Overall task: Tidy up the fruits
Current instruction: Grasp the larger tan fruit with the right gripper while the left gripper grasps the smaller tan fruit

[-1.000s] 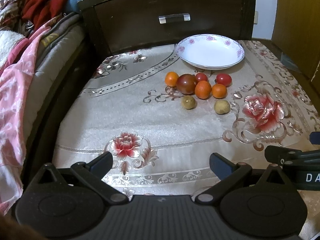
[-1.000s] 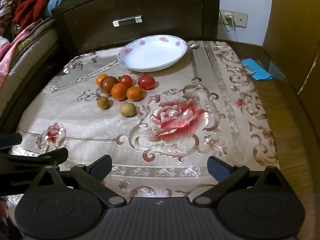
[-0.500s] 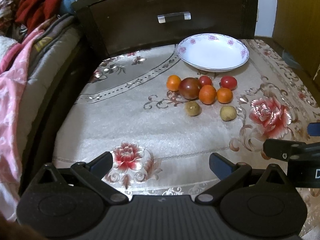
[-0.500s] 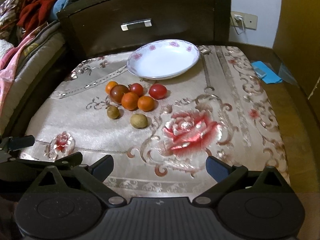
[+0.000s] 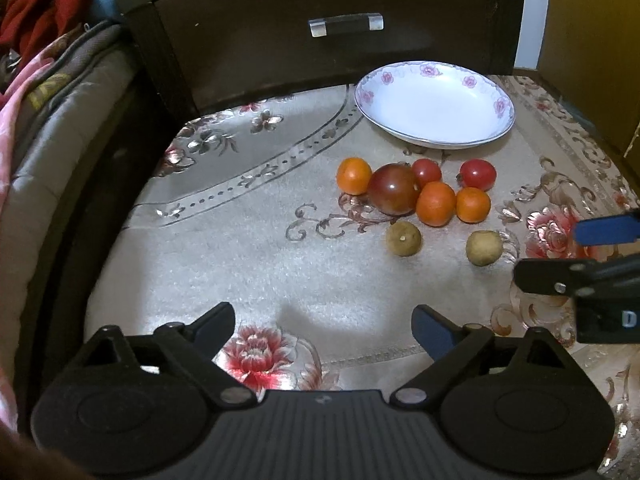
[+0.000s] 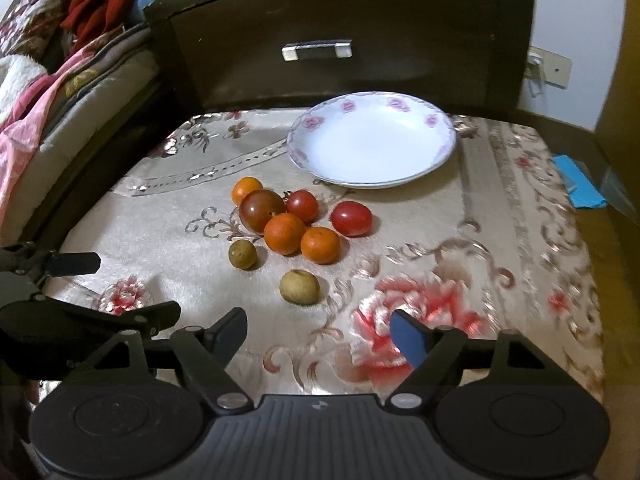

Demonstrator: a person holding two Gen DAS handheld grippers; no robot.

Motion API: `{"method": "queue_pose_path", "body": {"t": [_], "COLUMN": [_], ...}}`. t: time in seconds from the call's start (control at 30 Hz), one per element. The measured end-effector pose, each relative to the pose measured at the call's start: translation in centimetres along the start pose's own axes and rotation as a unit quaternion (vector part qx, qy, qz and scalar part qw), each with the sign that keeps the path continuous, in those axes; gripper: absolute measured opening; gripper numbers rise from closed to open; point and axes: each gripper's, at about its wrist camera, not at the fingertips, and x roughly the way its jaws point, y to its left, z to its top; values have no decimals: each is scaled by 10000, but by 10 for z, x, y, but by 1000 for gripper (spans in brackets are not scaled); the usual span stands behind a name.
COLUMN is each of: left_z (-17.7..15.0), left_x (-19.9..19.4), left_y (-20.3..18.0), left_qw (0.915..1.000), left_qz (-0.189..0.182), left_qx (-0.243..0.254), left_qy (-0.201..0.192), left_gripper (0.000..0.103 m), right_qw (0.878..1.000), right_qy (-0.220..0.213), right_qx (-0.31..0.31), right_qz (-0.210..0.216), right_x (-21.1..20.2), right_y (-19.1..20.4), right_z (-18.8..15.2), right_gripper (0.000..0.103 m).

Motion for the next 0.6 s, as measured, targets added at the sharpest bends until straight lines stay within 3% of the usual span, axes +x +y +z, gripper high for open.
{"method": "queue_pose_path", "body": {"t": [0.17, 0.23, 0.43, 0.6], "left_z": [1, 1, 3, 6], "left_x": [5, 8, 13, 17], "left_y": [2, 5, 5, 0], "left_qw": [10000, 9999, 9995, 9985], "left_qz": [-4, -116, -310, -499], "left_qx": [69, 46, 69, 231], "left_qy": [16, 35, 49, 40], "left_gripper": [89, 74, 55, 52], "right_qw": [9996, 9992, 9984, 9978], "right_qy": [109, 164, 308, 210], "right_qx": [-211, -248, -230, -306], "right_qz": [183, 253, 408, 541], "right_x": [19, 25, 41, 44], "right_y": [9, 11, 4, 1], "right_z": [7, 9, 11, 15], "right_gripper": [55, 39, 20, 21]}}
